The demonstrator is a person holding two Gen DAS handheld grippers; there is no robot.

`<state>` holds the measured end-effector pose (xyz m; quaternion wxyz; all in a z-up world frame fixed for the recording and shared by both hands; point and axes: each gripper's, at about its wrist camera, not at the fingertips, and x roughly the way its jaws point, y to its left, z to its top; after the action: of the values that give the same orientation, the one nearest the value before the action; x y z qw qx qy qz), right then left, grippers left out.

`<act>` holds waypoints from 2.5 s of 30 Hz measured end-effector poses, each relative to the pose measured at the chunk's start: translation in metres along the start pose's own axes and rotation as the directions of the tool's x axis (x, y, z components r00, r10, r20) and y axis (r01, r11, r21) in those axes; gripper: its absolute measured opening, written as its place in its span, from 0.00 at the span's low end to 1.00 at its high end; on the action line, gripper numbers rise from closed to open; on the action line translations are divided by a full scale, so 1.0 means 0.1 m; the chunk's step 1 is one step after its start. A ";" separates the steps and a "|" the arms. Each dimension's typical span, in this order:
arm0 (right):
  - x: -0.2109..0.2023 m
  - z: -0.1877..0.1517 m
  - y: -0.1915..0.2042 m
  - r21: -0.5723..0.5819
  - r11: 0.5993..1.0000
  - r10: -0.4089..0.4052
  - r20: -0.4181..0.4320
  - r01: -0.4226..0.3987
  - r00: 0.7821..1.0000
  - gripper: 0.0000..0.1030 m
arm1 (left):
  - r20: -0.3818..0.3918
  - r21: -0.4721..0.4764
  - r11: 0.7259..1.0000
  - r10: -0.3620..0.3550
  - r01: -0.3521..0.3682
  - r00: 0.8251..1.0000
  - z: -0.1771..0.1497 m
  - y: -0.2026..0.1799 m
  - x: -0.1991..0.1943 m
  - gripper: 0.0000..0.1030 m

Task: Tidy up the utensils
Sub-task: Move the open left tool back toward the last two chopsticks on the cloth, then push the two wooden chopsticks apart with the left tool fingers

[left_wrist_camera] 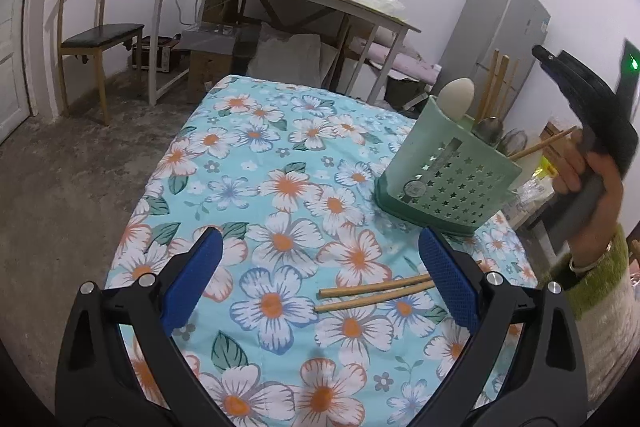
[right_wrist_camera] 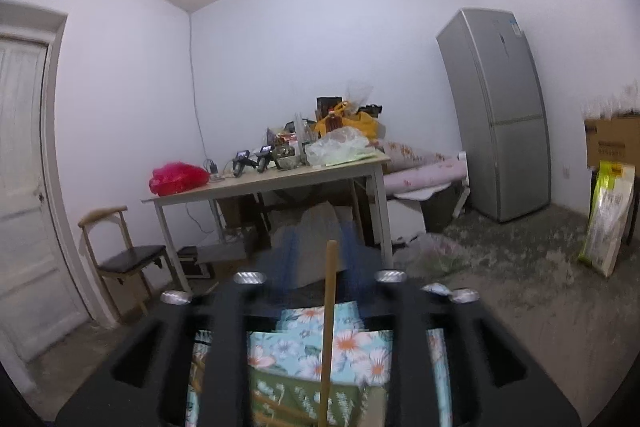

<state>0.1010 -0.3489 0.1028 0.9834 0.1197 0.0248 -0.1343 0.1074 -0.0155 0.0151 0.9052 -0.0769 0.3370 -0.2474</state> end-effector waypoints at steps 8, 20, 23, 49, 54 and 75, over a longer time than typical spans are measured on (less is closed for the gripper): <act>-0.67 -0.09 -0.33 0.145 0.987 0.084 -0.064 -0.074 0.994 0.47 | 0.006 0.036 0.999 -0.039 0.038 0.999 0.02 -0.03 0.04 0.92; -0.57 -1.63 -0.39 0.486 0.871 0.381 -0.591 -0.063 0.711 0.48 | -0.062 0.117 0.993 0.001 0.006 0.998 0.00 -0.17 0.30 0.92; -0.49 -1.87 -0.39 0.561 0.827 0.448 -0.627 -0.030 0.637 0.48 | -0.076 0.159 0.987 0.035 -0.023 0.996 -0.01 -0.21 0.38 0.85; -0.33 -2.19 -0.52 0.668 0.740 0.519 -0.643 0.080 0.563 0.49 | -0.270 0.271 0.948 0.241 -0.167 0.932 -0.08 -0.33 0.88 0.43; -0.32 -2.18 -0.52 0.669 0.739 0.521 -0.640 0.076 0.564 0.55 | -0.268 0.280 0.945 0.248 -0.171 0.931 -0.08 -0.34 0.88 0.43; -0.28 -2.20 -0.47 0.672 0.737 0.523 -0.638 0.077 0.565 0.55 | -0.340 0.239 0.962 0.213 -0.136 0.916 -0.13 -0.18 1.05 0.33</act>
<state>0.0576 -0.3322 -0.1186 0.7717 0.4917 0.3974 0.0693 0.1605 -0.0831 -0.0498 0.8490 0.0966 0.4754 -0.2094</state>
